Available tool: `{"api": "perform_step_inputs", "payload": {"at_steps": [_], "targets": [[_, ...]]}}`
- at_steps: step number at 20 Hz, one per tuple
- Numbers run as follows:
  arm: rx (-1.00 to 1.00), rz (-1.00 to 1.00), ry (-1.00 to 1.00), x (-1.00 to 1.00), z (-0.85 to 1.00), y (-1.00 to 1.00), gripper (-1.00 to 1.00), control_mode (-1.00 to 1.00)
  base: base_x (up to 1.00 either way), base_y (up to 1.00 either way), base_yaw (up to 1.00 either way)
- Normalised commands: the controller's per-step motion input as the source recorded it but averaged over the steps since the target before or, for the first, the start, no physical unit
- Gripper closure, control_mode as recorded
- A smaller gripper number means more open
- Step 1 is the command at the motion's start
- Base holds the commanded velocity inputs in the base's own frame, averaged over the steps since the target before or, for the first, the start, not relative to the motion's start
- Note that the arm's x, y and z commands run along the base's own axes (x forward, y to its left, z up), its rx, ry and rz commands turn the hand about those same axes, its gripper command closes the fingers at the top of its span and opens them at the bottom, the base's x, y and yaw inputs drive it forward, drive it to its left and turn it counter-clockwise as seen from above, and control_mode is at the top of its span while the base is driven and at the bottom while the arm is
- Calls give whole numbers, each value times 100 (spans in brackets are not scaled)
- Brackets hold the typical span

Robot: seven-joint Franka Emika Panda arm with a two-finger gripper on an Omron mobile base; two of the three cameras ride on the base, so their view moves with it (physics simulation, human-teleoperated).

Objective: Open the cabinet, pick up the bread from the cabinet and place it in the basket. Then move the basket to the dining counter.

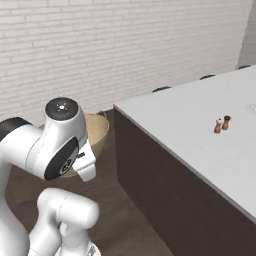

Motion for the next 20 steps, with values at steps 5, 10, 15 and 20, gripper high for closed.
{"api": "perform_step_inputs", "payload": {"at_steps": [5, 10, 15, 20], "targets": [[0, 0, 0, 0, 0, 0, 100, 100, 100, 61, -52], [0, 0, 0, 0, 0, 0, 100, 100, 100, 52, -54], [0, 0, 0, 0, 0, 0, 100, 100, 100, 4, -33], [0, 0, 0, 0, 0, 0, 100, 100, 92, 13, -46]]}}
